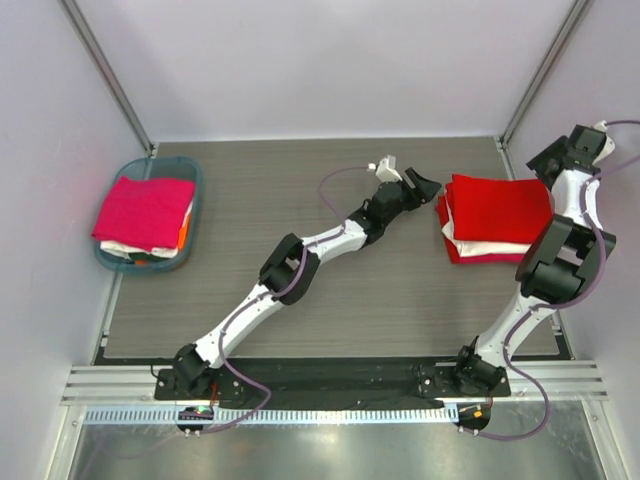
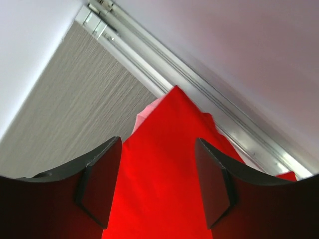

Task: Fold and stack the t-shirts
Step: Neatly place the folded tshirt to the corner

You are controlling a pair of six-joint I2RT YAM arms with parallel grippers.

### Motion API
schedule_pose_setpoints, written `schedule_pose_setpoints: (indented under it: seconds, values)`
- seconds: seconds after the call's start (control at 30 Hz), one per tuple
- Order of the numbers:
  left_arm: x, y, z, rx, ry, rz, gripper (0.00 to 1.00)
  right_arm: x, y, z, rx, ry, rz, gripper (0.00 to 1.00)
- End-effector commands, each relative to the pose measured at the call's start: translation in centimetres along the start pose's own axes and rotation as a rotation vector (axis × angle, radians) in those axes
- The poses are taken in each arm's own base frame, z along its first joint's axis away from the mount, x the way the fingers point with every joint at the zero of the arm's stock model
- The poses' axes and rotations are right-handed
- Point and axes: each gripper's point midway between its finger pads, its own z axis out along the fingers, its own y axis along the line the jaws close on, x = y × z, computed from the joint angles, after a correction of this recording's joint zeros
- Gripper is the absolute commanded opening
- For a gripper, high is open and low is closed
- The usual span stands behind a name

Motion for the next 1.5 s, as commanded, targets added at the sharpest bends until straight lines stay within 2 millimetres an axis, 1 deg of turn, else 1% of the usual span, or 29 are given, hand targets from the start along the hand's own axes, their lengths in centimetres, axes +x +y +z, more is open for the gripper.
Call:
schedule_pose_setpoints:
  seconds: [0.0, 0.03, 0.17, 0.3, 0.33, 0.37, 0.4, 0.43, 0.47, 0.5, 0.53, 0.57, 0.6, 0.63, 0.67, 0.7, 0.73, 0.77, 0.8, 0.87, 0.93, 0.97, 1.0, 1.03, 1.07, 1.1, 1.17, 1.27, 1.47]
  values:
    - [-7.1, -9.2, -1.2, 0.157, -0.107, 0.054, 0.68, -4.0, 0.9, 0.4, 0.018, -0.133, -0.084, 0.66]
    - [-7.8, -9.6, -1.5, 0.161, -0.111, 0.066, 0.68, -4.1, 2.2, -0.3, 0.004, -0.144, -0.11, 0.66]
    - [-10.7, -12.4, -4.7, 0.172, -0.134, 0.111, 0.66, -5.6, 3.6, -3.6, -0.012, -0.174, -0.137, 0.65]
    - [-12.4, -13.2, -7.4, 0.095, -0.102, 0.147, 0.65, -4.7, 4.7, -6.6, -0.057, -0.123, -0.15, 0.56]
    - [-12.9, -13.0, -7.9, 0.073, -0.092, 0.147, 0.64, -3.2, 4.9, -7.0, -0.077, -0.079, -0.157, 0.53]
    - [-12.0, -11.1, -8.7, 0.007, -0.043, 0.153, 0.64, -2.6, 5.4, -7.7, -0.099, -0.068, -0.164, 0.53]
    - [-13.6, -12.9, -10.0, 0.013, -0.051, 0.154, 0.64, -2.3, 6.8, -9.6, -0.143, -0.079, -0.177, 0.52]
    - [-14.1, -12.4, -10.8, -0.014, -0.048, 0.16, 0.64, -0.6, 7.1, -10.1, -0.16, -0.051, -0.196, 0.51]
    - [-13.4, -10.3, -12.2, -0.073, -0.016, 0.173, 0.64, 0.1, 7.6, -10.9, -0.175, -0.051, -0.222, 0.51]
    - [-13.7, -10.0, -13.3, -0.089, -0.017, 0.193, 0.64, 1.4, 8.8, -11.8, -0.202, -0.039, -0.251, 0.51]
    - [-16.4, -12.0, -15.2, -0.075, -0.073, 0.199, 0.65, 2.1, 8.7, -13.3, -0.212, -0.046, -0.261, 0.52]
    - [-15.5, -9.5, -16.7, -0.13, -0.053, 0.217, 0.66, 2.7, 9.0, -14.1, -0.228, -0.044, -0.268, 0.52]
    - [-15.9, -9.0, -17.9, -0.151, -0.061, 0.239, 0.68, 3.3, 9.3, -15.0, -0.249, -0.043, -0.273, 0.52]
    - [-17.9, -10.9, -19.8, -0.134, -0.099, 0.245, 0.69, 4.3, 9.7, -16.3, -0.279, -0.044, -0.282, 0.52]
    - [-17.4, -8.4, -21.2, -0.208, -0.079, 0.258, 0.69, 4.9, 10.1, -17.2, -0.302, -0.047, -0.291, 0.52]
    - [-17.8, -8.2, -22.4, -0.228, -0.081, 0.263, 0.71, 5.5, 10.2, -17.7, -0.314, -0.048, -0.302, 0.52]
    - [-18.5, -7.3, -23.3, -0.259, -0.084, 0.264, 0.71, 7.4, 10.4, -17.9, -0.327, -0.023, -0.33, 0.51]
    - [-18.4, -6.6, -25.2, -0.293, -0.068, 0.267, 0.71, 7.6, 10.4, -18.8, -0.339, -0.037, -0.337, 0.51]
    - [-18.5, -6.1, -26.1, -0.31, -0.066, 0.269, 0.71, 8.3, 10.0, -18.7, -0.334, -0.029, -0.341, 0.5]
    - [-18.4, -4.7, -28.6, -0.355, -0.048, 0.275, 0.71, 9.4, 8.7, -18.1, -0.295, -0.012, -0.335, 0.38]
    - [-18.1, -3.8, -30.2, -0.382, -0.036, 0.281, 0.71, 10.0, 8.1, -17.6, -0.27, -0.002, -0.335, 0.18]
    - [-17.1, -2.1, -31.4, -0.418, -0.009, 0.285, 0.71, 10.4, 7.8, -17.4, -0.266, 0.009, -0.334, 0.15]
    - [-17.5, -2.7, -32.5, -0.407, -0.024, 0.283, 0.71, 10.8, 8.0, -17.3, -0.277, 0.018, -0.328, 0.11]
    - [-17.4, -2.3, -33.2, -0.42, -0.027, 0.28, 0.71, 10.8, 8.2, -17.4, -0.288, 0.019, -0.311, 0.06]
    - [-16.7, -0.8, -34.2, -0.451, -0.015, 0.278, 0.71, 11.2, 8.1, -17.2, -0.284, 0.028, -0.292, 0.05]
    - [-17.0, -1.2, -35.1, -0.442, -0.028, 0.276, 0.72, 11.3, 8.0, -17.1, -0.282, 0.029, -0.277, 0.03]
    - [-16.5, 0.3, -36.5, -0.479, -0.02, 0.274, 0.72, 11.6, 7.6, -16.5, -0.266, 0.036, -0.251, 0.01]
    - [-16.4, 0.9, -38.1, -0.493, -0.017, 0.276, 0.72, 12.3, 6.5, -15.3, -0.227, 0.054, -0.232, 0.01]
    - [-15.6, 2.3, -40.0, -0.519, 0.004, 0.293, 0.72, 14.6, 3.5, -12.8, -0.123, 0.092, -0.204, 0.01]
